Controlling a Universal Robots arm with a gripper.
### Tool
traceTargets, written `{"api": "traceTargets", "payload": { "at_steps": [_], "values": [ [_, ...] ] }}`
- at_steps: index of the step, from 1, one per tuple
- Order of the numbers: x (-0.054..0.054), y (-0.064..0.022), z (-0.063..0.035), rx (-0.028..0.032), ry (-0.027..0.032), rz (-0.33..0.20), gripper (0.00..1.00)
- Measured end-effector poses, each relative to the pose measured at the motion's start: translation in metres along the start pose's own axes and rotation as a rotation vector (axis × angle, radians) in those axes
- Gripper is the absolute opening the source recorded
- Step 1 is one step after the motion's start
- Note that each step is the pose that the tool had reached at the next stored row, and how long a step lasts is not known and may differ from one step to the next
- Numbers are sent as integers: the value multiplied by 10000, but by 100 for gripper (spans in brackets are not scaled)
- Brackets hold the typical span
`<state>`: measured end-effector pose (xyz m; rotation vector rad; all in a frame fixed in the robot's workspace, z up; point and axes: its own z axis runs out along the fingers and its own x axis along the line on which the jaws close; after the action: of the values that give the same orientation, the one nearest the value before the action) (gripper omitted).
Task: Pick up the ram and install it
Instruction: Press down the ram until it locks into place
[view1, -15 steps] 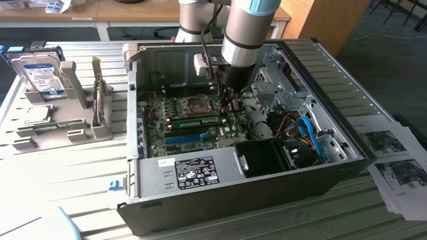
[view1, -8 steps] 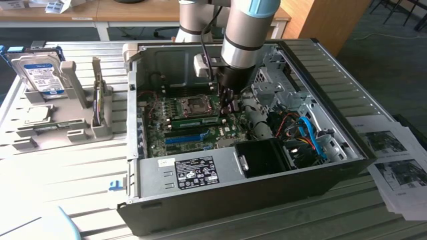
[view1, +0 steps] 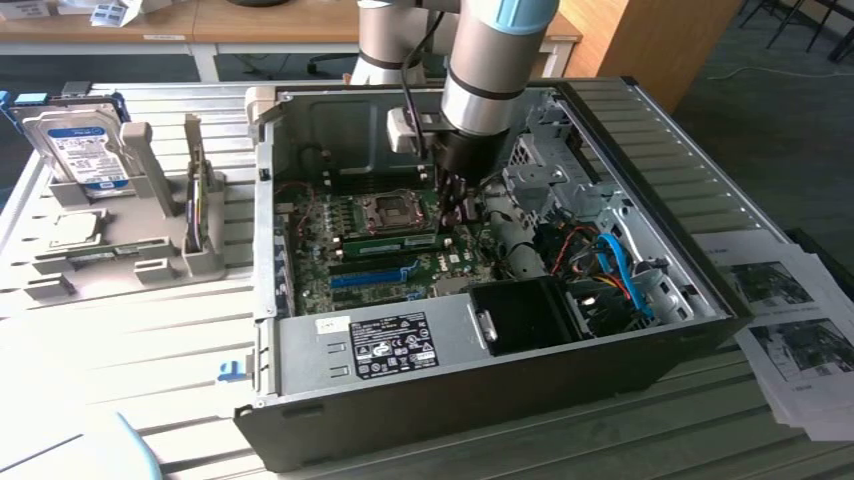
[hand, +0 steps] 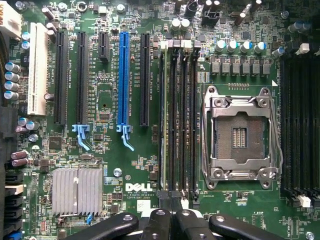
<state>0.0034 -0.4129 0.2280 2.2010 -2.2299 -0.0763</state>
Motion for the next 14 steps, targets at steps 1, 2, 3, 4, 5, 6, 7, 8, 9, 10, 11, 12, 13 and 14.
{"api": "traceTargets", "payload": {
  "at_steps": [1, 2, 3, 4, 5, 6, 7, 8, 9, 10, 11, 12, 13, 14],
  "values": [
    [0, 0, 0, 0, 0, 0, 9],
    [0, 0, 0, 0, 0, 0, 9],
    [0, 0, 0, 0, 2, 1, 9],
    [0, 0, 2, 0, 1, 1, 9],
    [0, 0, 5, 0, 1, 1, 9],
    [0, 0, 9, 1, 0, 1, 9],
    [0, 0, 13, 0, 1, 1, 9],
    [0, 0, 16, 0, 1, 1, 9],
    [0, 0, 19, -1, 1, 1, 9],
    [1, -1, 23, 0, 2, 1, 9],
    [1, -1, 25, -1, 3, 1, 9],
    [1, -1, 28, 0, 2, 1, 9],
    [1, -1, 29, 0, 2, 1, 9],
    [1, -1, 29, -1, 2, 1, 9]
  ]
}}
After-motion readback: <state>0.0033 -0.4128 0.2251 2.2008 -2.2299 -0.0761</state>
